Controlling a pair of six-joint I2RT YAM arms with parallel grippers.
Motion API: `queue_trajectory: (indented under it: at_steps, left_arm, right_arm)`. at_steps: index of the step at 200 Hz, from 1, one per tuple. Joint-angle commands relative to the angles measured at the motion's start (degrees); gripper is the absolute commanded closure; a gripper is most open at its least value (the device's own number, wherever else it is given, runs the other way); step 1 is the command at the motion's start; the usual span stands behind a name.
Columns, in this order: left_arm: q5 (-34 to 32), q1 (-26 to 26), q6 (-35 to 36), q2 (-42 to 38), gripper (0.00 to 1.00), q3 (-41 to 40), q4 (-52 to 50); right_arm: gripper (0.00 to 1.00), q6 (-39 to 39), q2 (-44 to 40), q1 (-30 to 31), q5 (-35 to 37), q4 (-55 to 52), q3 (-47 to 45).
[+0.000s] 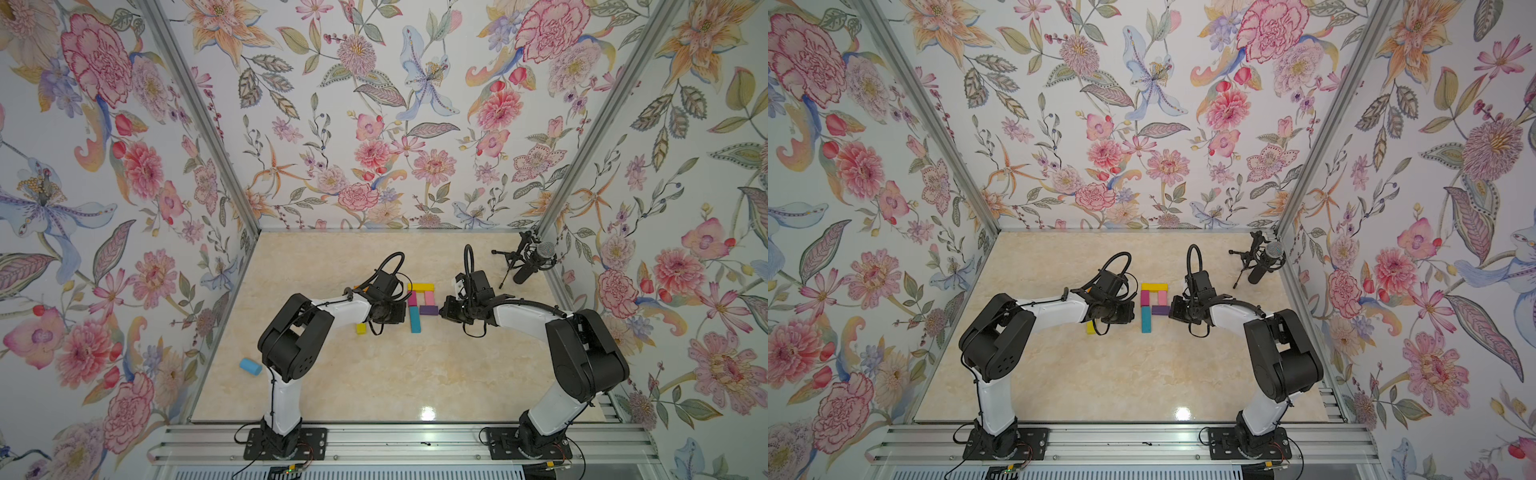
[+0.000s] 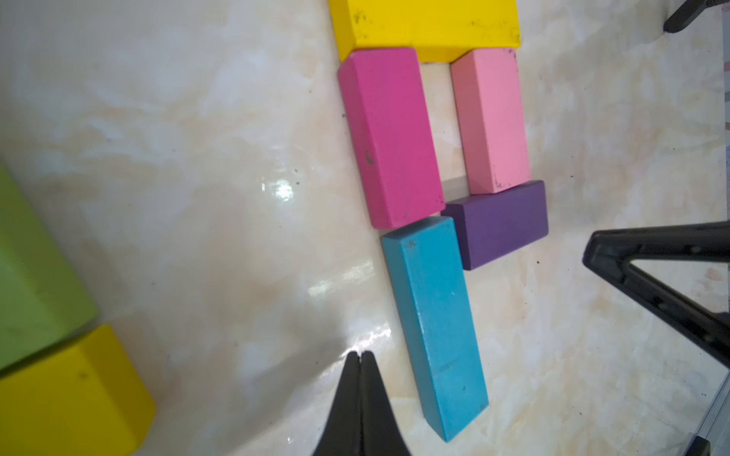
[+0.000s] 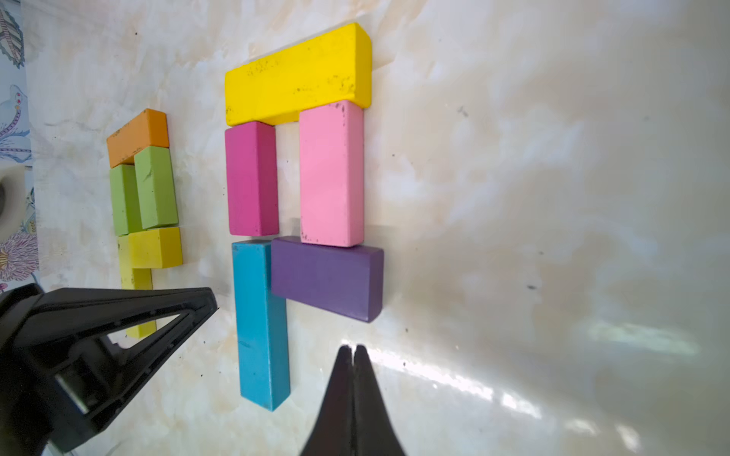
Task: Assemble the letter p with building blocks
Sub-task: Adjust the building block at the center of the board.
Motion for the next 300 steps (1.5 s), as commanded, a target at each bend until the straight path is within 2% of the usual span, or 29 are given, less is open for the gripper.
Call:
queue_trajectory:
  at_steps: [1,88,300]
  left_arm:
    - [-0.1,0.4,1.1,-1.4,1.00,0.5,-0.5]
    - [-0.7,0.4,2.0,-0.5,1.00,2.2,-2.4]
    - [0.0,0.5,2.6,3.8,1.00,4.9,-3.8]
  right_arm:
    - [1.00,-2.2,-0.1,-1.1,1.0,-2.4,-0.8]
    - [1.00,-4.0,7.2,-2.6,-1.2,-1.9,2.9]
    - [1.00,-2.8,12.1,-1.2,-4.0,-0.1,6.4]
